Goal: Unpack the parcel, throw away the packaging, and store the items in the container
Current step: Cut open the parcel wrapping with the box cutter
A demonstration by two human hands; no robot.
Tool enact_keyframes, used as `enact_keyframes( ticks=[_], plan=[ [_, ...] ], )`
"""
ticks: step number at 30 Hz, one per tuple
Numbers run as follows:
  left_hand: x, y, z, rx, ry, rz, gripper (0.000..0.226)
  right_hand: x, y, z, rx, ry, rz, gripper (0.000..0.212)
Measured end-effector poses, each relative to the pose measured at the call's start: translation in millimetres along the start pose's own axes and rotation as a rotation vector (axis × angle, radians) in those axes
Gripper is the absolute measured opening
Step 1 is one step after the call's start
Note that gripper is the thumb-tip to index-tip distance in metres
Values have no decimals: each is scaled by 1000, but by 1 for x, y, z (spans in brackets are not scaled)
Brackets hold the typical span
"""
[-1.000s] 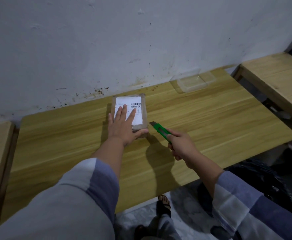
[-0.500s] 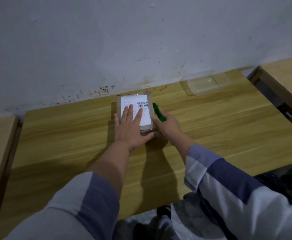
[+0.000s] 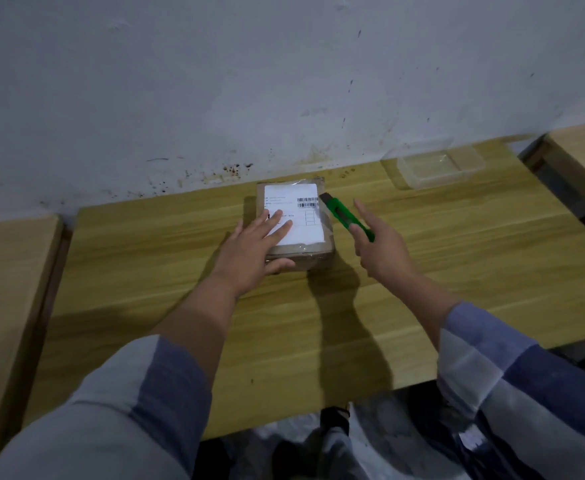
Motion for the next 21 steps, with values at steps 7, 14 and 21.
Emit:
enact_keyframes(
  ticks=[7,14,21],
  plan=[
    [1,6,2,70,-31,23,84,29,-8,-18,380,-168,-261,29],
    [0,-2,-2,120,-35,9,90,27,6,-34,677,-305,-373,39],
    [0,0,1,84,-48,18,88,11,11,-55,955,-444,-383,34]
  ],
)
Point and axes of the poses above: each hand's wrist, its own x-axis away from the middle knuckle, its own y-axis out of the palm, z = x × y, the point moved 2 cm from there along -x, towards the middle knuckle, and after that the axes turned 15 degrees about -x, right-handed, at the moved point
